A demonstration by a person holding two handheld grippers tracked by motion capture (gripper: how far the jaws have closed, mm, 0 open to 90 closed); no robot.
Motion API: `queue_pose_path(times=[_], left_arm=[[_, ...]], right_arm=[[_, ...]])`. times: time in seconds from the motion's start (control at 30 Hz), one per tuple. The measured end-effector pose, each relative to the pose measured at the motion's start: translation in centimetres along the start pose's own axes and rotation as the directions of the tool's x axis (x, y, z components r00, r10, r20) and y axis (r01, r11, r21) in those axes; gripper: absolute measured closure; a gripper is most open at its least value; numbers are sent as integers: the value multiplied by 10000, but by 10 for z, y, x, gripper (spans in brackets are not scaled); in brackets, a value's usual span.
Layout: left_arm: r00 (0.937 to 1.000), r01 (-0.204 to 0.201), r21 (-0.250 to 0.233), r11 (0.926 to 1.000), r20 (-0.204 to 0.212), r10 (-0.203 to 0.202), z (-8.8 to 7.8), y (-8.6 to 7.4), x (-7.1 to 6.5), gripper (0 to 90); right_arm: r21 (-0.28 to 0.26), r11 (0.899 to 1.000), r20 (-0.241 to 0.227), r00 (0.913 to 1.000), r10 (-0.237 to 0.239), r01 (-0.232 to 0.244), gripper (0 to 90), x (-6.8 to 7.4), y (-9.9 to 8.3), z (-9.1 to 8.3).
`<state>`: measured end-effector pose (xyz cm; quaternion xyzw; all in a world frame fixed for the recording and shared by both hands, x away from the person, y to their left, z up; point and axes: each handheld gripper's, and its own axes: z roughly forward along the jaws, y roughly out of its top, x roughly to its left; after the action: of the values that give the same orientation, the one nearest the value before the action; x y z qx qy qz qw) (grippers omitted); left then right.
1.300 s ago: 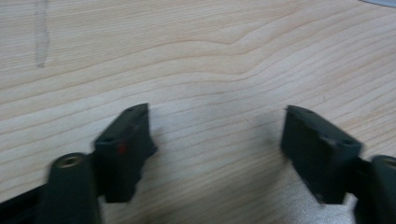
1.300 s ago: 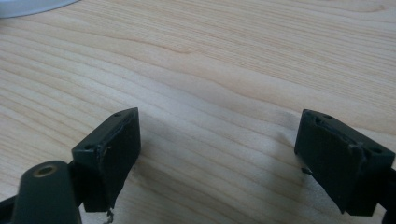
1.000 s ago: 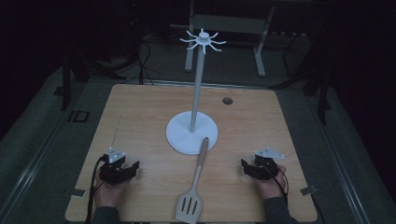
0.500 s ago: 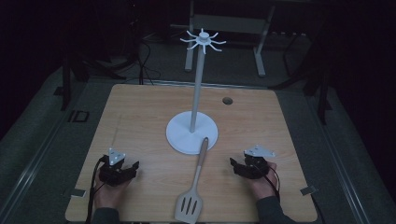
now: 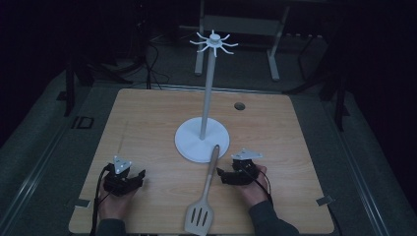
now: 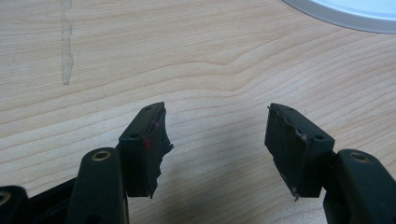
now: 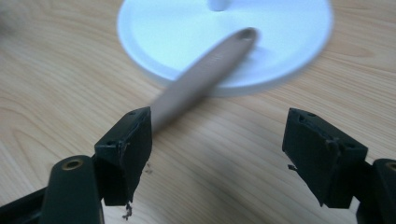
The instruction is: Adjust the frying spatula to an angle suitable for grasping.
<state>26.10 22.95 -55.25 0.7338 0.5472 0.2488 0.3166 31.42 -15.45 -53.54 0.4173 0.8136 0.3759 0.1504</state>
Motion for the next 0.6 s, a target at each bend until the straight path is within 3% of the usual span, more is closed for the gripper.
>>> queue_pose_path(times=[0.27,0.4,0.6], left_arm=[[10000,48,-74,10000,-16,-48,-1,0,1,389],[10000,48,-100,9999,-41,-48,-2,0,1,390],[10000,10,-96,10000,-72,-11,-2,0,0,390]], right_arm=[[477,9987,-129,9998,-146,152,222,22,8,26],[776,9969,-42,9999,134,-130,214,27,9,36],[988,9950,48,9999,-143,138,243,36,6,44]])
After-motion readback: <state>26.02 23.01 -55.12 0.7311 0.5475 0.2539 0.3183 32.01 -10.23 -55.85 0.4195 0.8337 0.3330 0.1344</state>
